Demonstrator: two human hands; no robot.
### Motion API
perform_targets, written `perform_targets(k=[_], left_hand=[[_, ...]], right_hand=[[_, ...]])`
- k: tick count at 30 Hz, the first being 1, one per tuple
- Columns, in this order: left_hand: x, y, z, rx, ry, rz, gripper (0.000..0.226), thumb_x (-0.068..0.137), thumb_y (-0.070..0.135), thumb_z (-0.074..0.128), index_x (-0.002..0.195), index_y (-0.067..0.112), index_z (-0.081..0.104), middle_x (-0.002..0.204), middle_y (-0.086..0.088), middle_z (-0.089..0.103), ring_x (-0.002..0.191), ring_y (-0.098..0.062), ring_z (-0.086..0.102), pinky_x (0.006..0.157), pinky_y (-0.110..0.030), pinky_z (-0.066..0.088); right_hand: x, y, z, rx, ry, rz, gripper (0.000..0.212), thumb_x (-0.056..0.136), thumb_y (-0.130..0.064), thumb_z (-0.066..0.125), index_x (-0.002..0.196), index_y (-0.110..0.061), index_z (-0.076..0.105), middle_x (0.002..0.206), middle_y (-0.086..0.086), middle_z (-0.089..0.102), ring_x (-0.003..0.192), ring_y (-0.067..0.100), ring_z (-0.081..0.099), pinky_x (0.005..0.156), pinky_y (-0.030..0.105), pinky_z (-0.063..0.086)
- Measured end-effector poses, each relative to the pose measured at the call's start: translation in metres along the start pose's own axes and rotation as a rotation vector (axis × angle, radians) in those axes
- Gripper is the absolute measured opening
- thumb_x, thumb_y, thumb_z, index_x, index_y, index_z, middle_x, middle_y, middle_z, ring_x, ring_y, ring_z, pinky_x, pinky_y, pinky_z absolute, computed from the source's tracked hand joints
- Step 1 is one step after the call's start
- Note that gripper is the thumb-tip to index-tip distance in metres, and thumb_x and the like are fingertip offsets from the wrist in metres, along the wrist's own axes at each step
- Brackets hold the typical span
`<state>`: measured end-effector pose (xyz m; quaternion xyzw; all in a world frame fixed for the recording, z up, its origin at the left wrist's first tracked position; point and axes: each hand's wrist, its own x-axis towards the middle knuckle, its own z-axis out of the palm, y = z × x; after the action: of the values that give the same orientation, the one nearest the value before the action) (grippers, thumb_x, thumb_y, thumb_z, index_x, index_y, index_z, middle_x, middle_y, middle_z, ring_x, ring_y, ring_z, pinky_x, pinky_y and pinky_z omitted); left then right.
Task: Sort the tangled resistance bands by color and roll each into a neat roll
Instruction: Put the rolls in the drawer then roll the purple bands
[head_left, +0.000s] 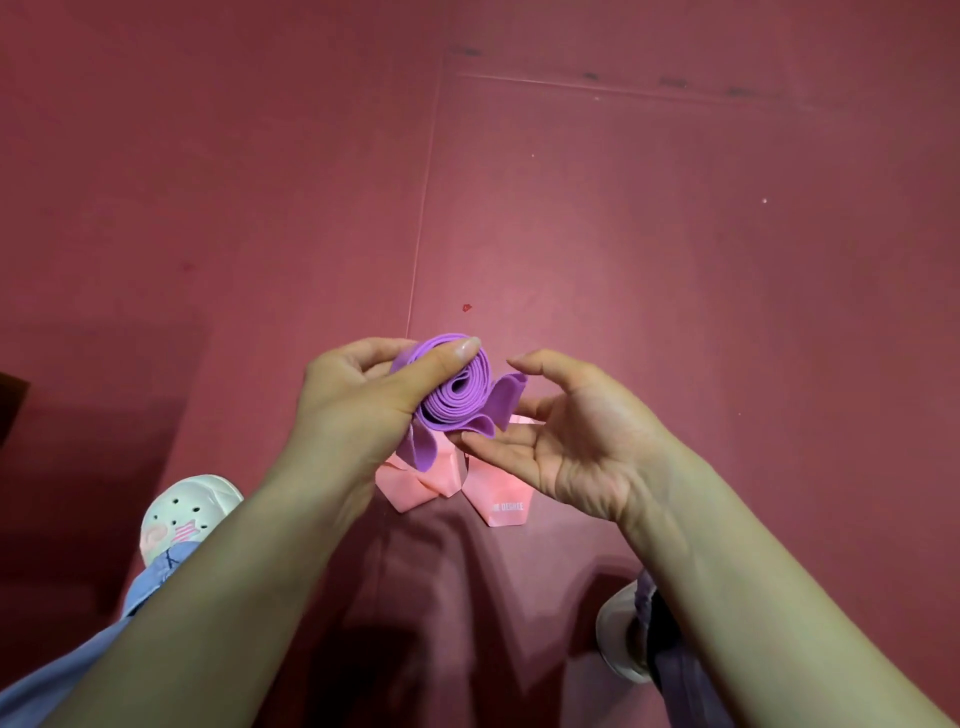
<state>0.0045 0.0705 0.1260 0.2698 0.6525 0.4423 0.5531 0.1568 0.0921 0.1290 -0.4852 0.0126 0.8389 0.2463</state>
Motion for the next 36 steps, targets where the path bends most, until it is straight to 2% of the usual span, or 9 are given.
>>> perform_targets(k=[5,10,14,17,20,24,29,32,36], left_hand=[[-0.001,0.001,-0.004,0.095,-0.057,-0.012,0.072,0.038,0.052,0.083,0.093,0.008,0.072,0.076,-0.008,0.075,0.054,-0.017,0.063,0.034,-0.019,0.037],[-0.001,0.001,-0.006,0.128,-0.063,0.016,0.072,0.036,0.051,0.082,0.093,0.008,0.072,0.078,-0.009,0.075,0.048,-0.015,0.058,0.033,-0.018,0.036],[0.002,0.0,-0.008,0.14,-0.069,-0.019,0.074,0.031,0.054,0.083,0.089,0.009,0.074,0.081,-0.015,0.074,0.061,-0.025,0.063,0.043,-0.029,0.045],[0.001,-0.002,-0.008,0.158,-0.051,-0.054,0.078,0.027,0.055,0.082,0.088,0.007,0.074,0.083,-0.014,0.075,0.075,-0.032,0.07,0.055,-0.037,0.055],[-0.001,-0.005,-0.007,0.199,-0.087,-0.062,0.073,0.033,0.051,0.082,0.089,0.005,0.074,0.08,-0.016,0.074,0.053,-0.024,0.065,0.036,-0.021,0.039],[0.001,-0.008,-0.007,0.194,-0.069,-0.087,0.064,0.036,0.048,0.081,0.084,0.005,0.075,0.072,-0.013,0.073,0.037,-0.013,0.054,0.032,-0.016,0.035],[0.005,-0.002,-0.011,0.137,-0.1,-0.143,0.054,0.043,0.057,0.078,0.072,0.01,0.078,0.072,-0.011,0.074,0.057,-0.02,0.065,0.059,-0.023,0.049],[0.004,0.007,-0.013,0.047,-0.134,-0.181,0.04,0.06,0.048,0.073,0.055,0.008,0.075,0.056,-0.01,0.069,0.037,-0.015,0.057,0.04,-0.014,0.041],[0.004,0.012,-0.018,-0.048,-0.153,-0.247,0.045,0.068,0.044,0.072,0.07,-0.002,0.075,0.07,-0.016,0.073,0.05,-0.02,0.066,0.039,-0.016,0.042]], right_hand=[[0.004,0.003,-0.003,-0.104,0.013,-0.042,0.009,0.077,-0.002,0.066,0.082,0.006,0.066,0.085,0.023,0.068,0.07,0.036,0.071,0.053,0.038,0.058],[0.004,0.001,-0.005,-0.134,0.075,-0.047,0.006,0.081,0.004,0.058,0.076,0.005,0.062,0.074,0.023,0.07,0.062,0.033,0.07,0.05,0.039,0.059],[0.007,0.003,-0.003,-0.214,0.105,-0.118,0.013,0.083,0.008,0.051,0.073,0.005,0.059,0.068,0.019,0.068,0.057,0.03,0.069,0.049,0.035,0.058],[0.009,0.005,0.0,-0.349,0.152,-0.186,0.013,0.084,0.008,0.051,0.075,0.005,0.06,0.07,0.02,0.065,0.054,0.027,0.066,0.051,0.032,0.059],[0.008,0.008,0.004,-0.47,0.137,-0.253,0.017,0.086,0.005,0.051,0.077,0.001,0.066,0.077,0.02,0.064,0.058,0.027,0.064,0.058,0.032,0.061],[0.004,0.01,0.008,-0.551,0.081,-0.291,0.025,0.089,-0.001,0.05,0.079,-0.006,0.072,0.073,0.016,0.066,0.063,0.025,0.064,0.065,0.031,0.06],[-0.001,0.002,0.007,-0.391,0.036,-0.301,0.031,0.091,0.0,0.037,0.117,0.001,0.055,0.063,0.02,0.068,0.059,0.03,0.068,0.062,0.033,0.061],[-0.002,0.001,0.005,-0.345,-0.065,-0.345,0.044,0.082,0.014,0.03,0.121,0.004,0.047,0.08,0.03,0.069,0.073,0.039,0.07,0.07,0.033,0.061],[-0.001,0.006,0.001,-0.561,-0.096,-0.481,0.03,0.078,0.02,0.056,0.103,0.004,0.062,0.092,0.024,0.071,0.08,0.031,0.071,0.08,0.03,0.059]])
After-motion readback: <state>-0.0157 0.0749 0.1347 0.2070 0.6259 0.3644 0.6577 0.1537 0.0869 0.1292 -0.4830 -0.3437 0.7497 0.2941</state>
